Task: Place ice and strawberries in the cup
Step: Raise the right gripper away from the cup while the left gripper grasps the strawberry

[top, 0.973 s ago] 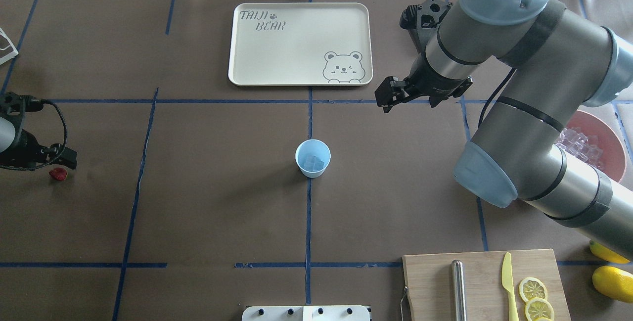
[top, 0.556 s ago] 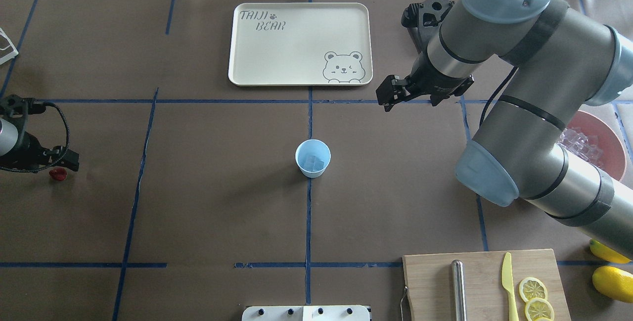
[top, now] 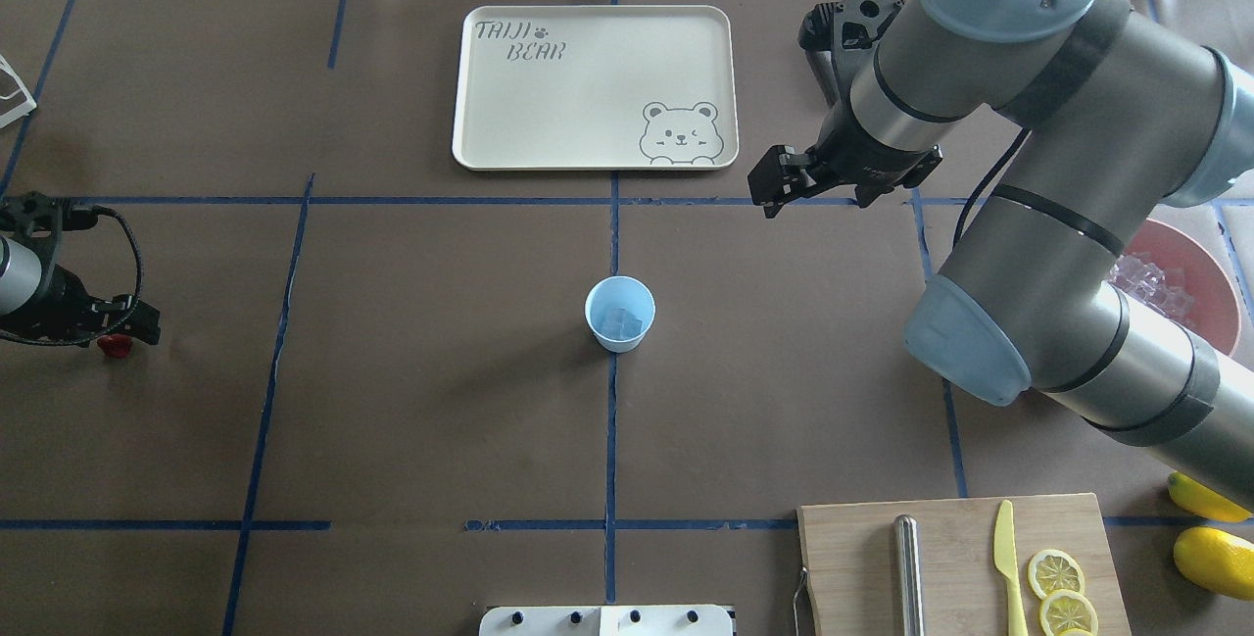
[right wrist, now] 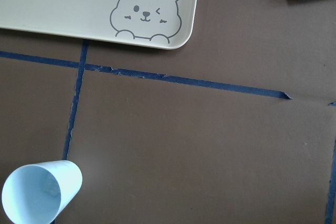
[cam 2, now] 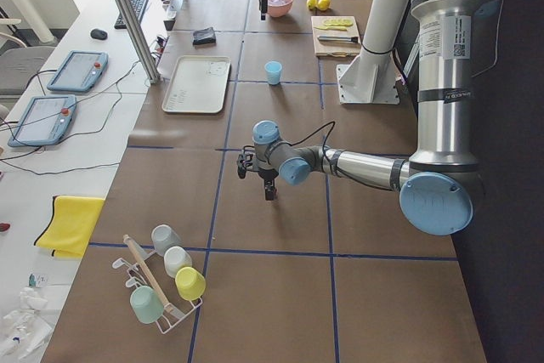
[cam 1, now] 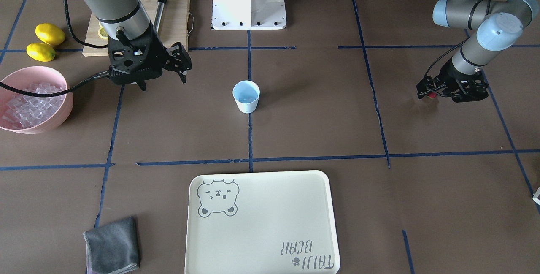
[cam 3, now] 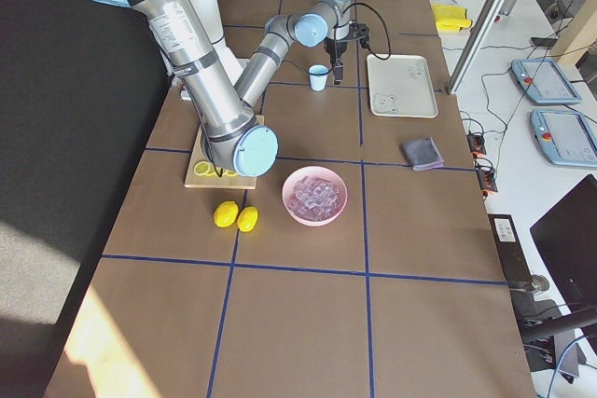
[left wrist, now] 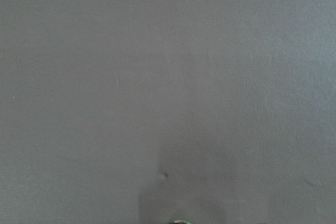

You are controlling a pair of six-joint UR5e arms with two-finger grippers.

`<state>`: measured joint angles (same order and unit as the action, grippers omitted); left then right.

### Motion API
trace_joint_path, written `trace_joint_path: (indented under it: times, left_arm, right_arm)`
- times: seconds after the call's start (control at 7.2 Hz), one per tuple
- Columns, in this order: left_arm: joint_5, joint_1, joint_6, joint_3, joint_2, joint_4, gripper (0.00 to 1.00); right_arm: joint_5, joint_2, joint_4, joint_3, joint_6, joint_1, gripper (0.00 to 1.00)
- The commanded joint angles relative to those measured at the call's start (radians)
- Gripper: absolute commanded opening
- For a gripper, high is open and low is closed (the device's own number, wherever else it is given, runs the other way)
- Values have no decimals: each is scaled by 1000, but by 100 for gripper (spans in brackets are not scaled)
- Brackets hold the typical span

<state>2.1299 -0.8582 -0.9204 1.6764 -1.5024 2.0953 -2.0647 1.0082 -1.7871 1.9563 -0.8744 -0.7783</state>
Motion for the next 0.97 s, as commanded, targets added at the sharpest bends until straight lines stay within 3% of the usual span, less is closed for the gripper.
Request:
trace_joint_path:
  times: [0.0, 0.28, 0.69, 0.83]
  left_arm:
    - [1, 1, 3, 0, 2, 2, 66]
    - [1, -1, 6, 8, 10, 2, 51]
    - [1, -7, 14, 44, 37, -3, 4]
    - [7, -8, 14, 101, 66, -15, 0]
  right_arm:
    - [0, 1, -2, 3, 0, -4, 100]
    - [0, 9, -3, 13, 0, -4, 100]
    - [0, 20, -8, 35, 0, -4, 100]
    - [0, 23, -8, 41, 2, -19, 100]
